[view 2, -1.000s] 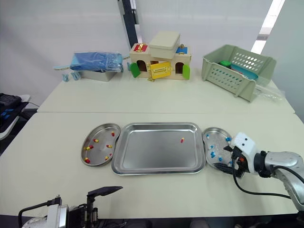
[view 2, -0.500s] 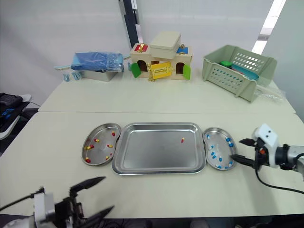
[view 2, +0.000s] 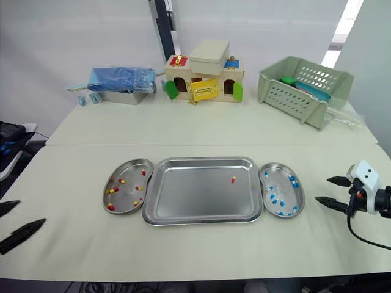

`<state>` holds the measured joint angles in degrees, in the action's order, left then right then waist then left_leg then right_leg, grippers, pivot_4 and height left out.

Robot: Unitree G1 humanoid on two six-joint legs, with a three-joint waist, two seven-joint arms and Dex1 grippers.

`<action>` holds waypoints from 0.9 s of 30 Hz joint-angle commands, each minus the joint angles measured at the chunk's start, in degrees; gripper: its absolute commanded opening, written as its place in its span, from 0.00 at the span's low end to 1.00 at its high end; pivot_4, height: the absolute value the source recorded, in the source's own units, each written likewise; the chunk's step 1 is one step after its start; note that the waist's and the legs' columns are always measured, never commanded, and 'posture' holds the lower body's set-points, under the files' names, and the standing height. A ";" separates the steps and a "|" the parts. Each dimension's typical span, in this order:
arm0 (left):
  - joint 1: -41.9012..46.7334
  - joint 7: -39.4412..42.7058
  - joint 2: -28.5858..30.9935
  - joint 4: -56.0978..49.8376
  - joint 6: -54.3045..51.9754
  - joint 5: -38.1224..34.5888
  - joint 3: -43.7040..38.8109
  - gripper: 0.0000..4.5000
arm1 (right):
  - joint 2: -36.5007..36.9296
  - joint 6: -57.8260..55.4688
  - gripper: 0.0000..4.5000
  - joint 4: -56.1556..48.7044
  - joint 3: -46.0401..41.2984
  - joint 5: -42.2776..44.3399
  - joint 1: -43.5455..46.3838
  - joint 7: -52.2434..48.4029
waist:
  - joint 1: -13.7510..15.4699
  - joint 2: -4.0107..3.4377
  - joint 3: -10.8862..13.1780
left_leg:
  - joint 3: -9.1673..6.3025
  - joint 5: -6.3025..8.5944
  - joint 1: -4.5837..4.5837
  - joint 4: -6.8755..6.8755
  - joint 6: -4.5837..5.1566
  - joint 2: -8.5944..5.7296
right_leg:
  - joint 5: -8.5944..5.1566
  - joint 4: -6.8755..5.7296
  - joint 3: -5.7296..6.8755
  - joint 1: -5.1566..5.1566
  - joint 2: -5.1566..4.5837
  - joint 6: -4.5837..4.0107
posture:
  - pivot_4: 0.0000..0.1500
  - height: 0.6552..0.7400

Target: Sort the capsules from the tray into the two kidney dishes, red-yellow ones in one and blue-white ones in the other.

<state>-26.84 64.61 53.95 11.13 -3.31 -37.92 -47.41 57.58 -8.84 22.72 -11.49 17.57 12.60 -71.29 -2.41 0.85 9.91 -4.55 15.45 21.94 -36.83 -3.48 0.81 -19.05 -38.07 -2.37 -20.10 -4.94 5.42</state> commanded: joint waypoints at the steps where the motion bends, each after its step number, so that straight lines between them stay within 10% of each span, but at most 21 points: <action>1: 0.62 1.25 0.34 0.89 -0.18 1.11 -2.04 1.00 | 0.24 1.77 0.99 0.76 -0.58 -0.04 1.39 -0.90 | 0.00 0.00 0.00 | -0.01 0.00 0.00 0.00 0.00 0.01 | 0.00 -0.01 0.00 -0.02 0.00 0.00 | 1.00 1.00; 18: 4.35 2.30 -0.91 -0.21 -1.98 4.40 0.39 1.00 | 0.48 0.51 0.99 -1.82 -1.90 0.96 -0.93 -1.41 | 0.02 -0.01 0.00 | -0.01 0.00 0.00 0.00 -0.01 0.02 | 0.00 -0.05 0.00 -0.02 0.00 0.00 | 1.00 1.00; 27: 13.19 0.76 -0.56 -16.28 -11.95 1.80 13.14 1.00 | -7.54 -0.06 0.99 -24.75 -9.35 12.04 -18.20 -1.54 | 1.07 0.02 -0.01 | -0.06 -0.01 0.03 -0.03 -0.02 0.02 | 0.01 -0.05 0.07 0.07 -0.01 0.01 | 1.00 1.00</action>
<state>-15.04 66.08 52.70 -0.60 -12.90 -34.35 -36.72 50.89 -9.15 3.48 -18.77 26.52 -3.83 -72.49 -1.34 0.87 9.90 -4.63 15.44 21.98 -36.87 -3.50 0.83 -19.04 -38.10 -2.28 -20.01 -4.96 5.44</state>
